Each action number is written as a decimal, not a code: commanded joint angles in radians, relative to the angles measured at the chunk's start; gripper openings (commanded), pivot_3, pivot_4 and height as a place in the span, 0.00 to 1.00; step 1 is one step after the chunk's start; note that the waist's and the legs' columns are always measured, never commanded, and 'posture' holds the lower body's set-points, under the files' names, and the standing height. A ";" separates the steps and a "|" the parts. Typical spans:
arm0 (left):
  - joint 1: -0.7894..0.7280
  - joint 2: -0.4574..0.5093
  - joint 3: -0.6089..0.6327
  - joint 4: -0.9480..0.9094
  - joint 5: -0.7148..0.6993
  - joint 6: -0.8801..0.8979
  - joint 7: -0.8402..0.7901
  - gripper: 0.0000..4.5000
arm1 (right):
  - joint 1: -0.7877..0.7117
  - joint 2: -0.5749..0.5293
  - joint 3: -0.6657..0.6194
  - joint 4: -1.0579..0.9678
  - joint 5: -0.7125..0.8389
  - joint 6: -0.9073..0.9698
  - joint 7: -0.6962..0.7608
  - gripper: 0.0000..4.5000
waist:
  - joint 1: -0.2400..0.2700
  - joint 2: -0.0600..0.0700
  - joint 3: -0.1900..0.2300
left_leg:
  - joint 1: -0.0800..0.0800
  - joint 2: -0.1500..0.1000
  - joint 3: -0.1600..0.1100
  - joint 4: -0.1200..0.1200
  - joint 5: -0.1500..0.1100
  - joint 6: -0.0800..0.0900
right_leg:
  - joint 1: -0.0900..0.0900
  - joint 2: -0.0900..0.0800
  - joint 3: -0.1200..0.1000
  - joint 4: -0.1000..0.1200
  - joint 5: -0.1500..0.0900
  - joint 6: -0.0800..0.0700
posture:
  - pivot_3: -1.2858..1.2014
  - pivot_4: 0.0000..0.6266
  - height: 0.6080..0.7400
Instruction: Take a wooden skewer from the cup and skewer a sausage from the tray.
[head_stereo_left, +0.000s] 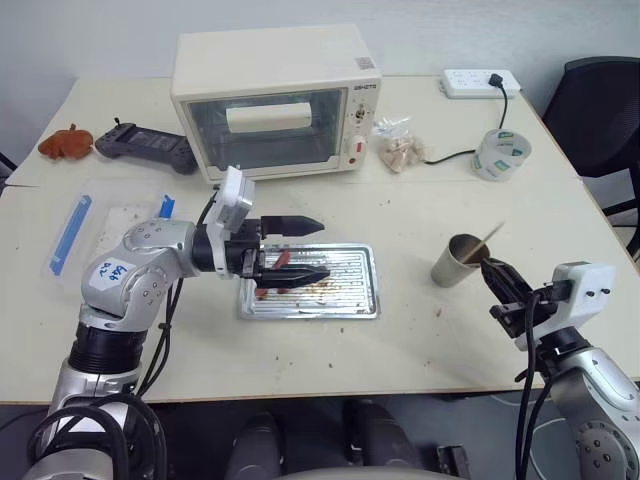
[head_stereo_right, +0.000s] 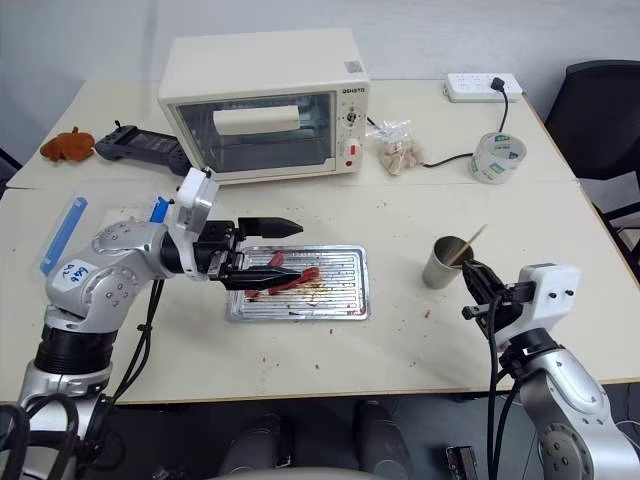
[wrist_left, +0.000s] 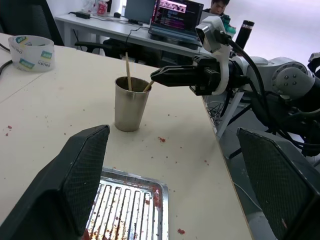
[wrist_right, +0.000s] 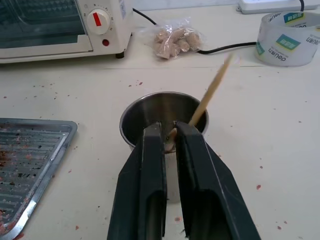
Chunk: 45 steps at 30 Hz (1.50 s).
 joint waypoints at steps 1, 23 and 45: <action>-0.029 -0.011 -0.007 0.001 0.008 -0.020 -0.009 0.96 | -0.008 -0.005 -0.025 -0.037 0.020 -0.012 -0.008 0.08 | 0.000 0.000 0.000 | 0.000 0.000 0.000 0.000 0.000 0.000 | 0.000 0.000 0.000 0.000 0.000 0.000 | 0.52 0.24 1.00; -0.050 -0.070 -0.029 0.072 0.055 -0.092 -0.050 0.96 | -0.100 -0.511 -0.437 -0.093 0.667 0.298 -0.092 0.00 | 0.001 0.001 0.001 | -0.001 -0.001 0.000 0.001 0.000 0.001 | 0.000 0.000 0.001 0.000 0.001 0.001 | 0.52 0.24 1.00; -0.039 -0.136 0.080 -0.068 -0.044 -0.038 0.116 0.96 | -0.580 -0.357 0.053 0.098 1.322 0.212 -0.396 0.00 | 0.004 -0.003 0.004 | -0.007 0.000 -0.003 0.004 0.001 0.002 | -0.003 -0.001 0.005 -0.001 0.002 0.004 | 0.52 0.24 1.00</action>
